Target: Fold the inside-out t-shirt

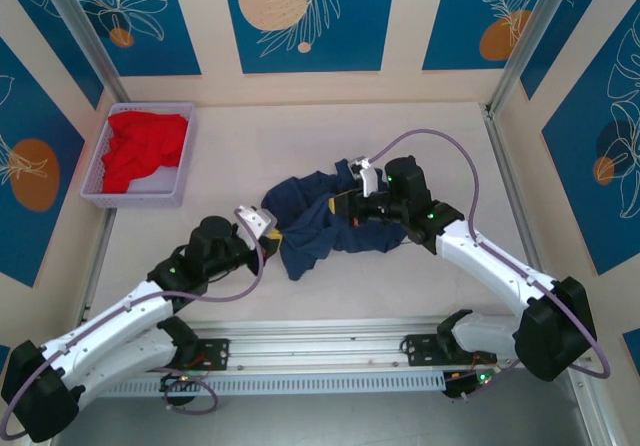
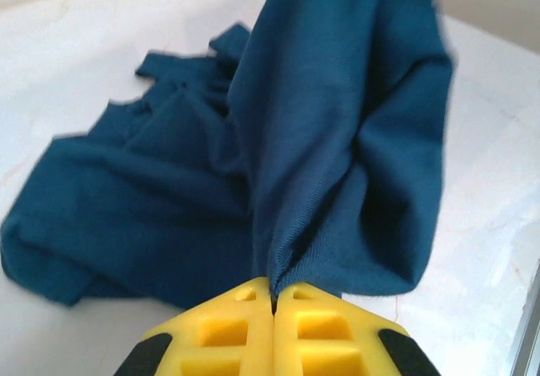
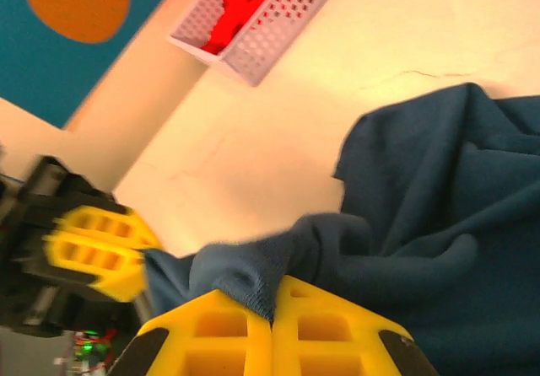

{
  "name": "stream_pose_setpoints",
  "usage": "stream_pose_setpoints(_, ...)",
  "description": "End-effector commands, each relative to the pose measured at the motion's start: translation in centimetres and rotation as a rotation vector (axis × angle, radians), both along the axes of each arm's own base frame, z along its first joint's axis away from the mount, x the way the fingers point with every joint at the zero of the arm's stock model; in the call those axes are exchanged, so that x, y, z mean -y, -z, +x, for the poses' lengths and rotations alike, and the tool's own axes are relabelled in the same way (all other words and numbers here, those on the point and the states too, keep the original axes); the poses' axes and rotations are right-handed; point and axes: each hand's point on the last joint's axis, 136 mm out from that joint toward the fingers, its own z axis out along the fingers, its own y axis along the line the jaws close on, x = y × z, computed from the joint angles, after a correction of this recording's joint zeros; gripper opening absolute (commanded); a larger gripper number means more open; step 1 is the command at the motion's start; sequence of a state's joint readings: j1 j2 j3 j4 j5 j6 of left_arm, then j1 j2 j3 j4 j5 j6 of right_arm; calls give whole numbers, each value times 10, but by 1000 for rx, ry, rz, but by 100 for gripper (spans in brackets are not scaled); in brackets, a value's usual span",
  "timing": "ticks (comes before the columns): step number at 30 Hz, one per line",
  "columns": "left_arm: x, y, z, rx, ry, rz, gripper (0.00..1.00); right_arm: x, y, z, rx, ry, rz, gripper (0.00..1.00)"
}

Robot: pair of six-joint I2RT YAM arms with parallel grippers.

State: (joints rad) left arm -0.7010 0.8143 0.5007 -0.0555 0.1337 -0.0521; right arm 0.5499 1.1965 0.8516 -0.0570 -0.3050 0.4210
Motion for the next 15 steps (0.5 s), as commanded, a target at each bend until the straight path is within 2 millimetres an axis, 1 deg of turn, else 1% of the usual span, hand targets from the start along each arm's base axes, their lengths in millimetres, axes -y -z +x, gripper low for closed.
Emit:
stream_pose_setpoints(1, -10, 8, 7, -33, -75, 24, 0, -8, -9, -14, -54, -70, 97, 0)
stream_pose_setpoints(2, -10, 6, 8, -37, -77, 29, 7, -8, -8, -15, -57, -79, 98, 0)
stream_pose_setpoints(3, -9, 1, 8, -37, -72, 25, 17, -8, -8, -16, -58, -83, 97, 0)
stream_pose_setpoints(5, -4, -13, 7, -31, -57, -2, 34, -6, -6, -16, -65, -83, 90, 0)
stream_pose_setpoints(6, -1, -21, 7, -29, -47, -21, 39, -5, -5, -16, -72, -81, 88, 0)
stream_pose_setpoints(9, 10, -40, 3, -15, -5, -54, 46, -3, -5, -15, -104, -66, 102, 0)
stream_pose_setpoints(15, 38, -65, -11, 49, 88, -27, 47, 3, 1, -7, -207, -5, 98, 0)
